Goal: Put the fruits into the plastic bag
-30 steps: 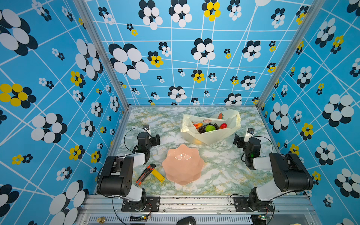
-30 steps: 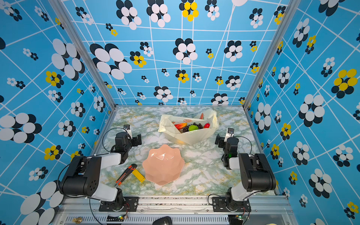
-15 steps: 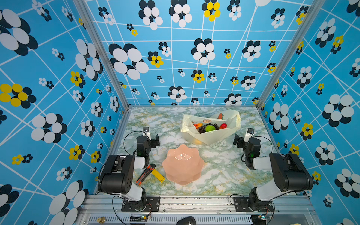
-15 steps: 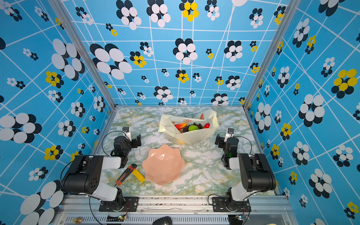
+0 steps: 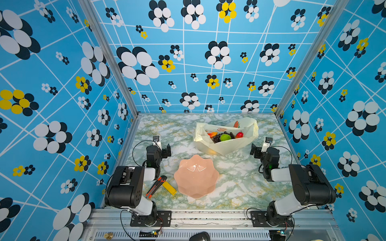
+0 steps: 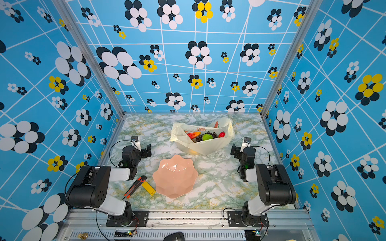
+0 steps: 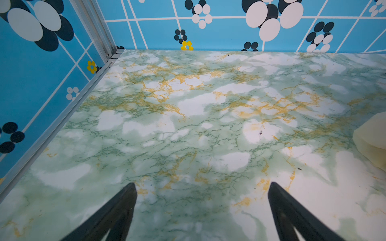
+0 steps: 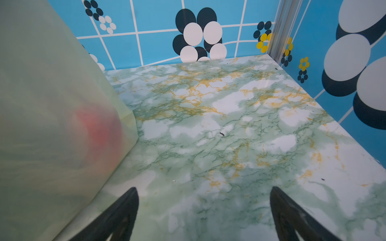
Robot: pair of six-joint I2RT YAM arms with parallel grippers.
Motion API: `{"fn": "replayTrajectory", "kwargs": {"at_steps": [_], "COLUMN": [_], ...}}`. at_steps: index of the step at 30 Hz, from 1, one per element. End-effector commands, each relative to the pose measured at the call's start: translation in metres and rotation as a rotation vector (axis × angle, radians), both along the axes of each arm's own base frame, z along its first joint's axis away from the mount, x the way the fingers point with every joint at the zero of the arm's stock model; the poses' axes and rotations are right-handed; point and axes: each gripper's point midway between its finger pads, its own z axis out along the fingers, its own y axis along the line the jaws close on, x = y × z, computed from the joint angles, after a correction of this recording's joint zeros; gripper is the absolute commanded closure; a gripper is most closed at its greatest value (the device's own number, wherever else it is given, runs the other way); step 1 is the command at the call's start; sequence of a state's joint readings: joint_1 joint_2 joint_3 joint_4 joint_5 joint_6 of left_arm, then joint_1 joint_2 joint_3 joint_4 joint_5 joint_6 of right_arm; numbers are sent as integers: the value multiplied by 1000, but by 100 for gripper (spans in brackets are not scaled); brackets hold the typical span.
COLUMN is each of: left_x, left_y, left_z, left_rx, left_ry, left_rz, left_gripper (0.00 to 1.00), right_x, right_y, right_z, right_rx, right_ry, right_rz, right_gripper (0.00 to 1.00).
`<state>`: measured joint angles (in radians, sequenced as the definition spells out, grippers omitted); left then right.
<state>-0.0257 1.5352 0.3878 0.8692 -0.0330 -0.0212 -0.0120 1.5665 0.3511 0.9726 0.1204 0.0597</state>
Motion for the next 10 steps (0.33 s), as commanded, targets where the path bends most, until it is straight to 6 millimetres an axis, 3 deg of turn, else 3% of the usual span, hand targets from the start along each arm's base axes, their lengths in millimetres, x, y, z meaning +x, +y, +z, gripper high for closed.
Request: {"fn": "replayTrajectory", "kwargs": {"at_steps": [1, 10], "left_x": [2, 2], "left_y": [1, 1], "left_z": [4, 4], "left_rx": [13, 13], "left_ry": [-21, -22], "left_rz": [-4, -3], "left_gripper": [1, 1], "right_x": [4, 6], "right_y": [1, 8], "right_z": [6, 5], "right_rx": [3, -3], "right_ry": [-8, 5], "right_rz": [13, 57], "right_gripper": [1, 1]}}
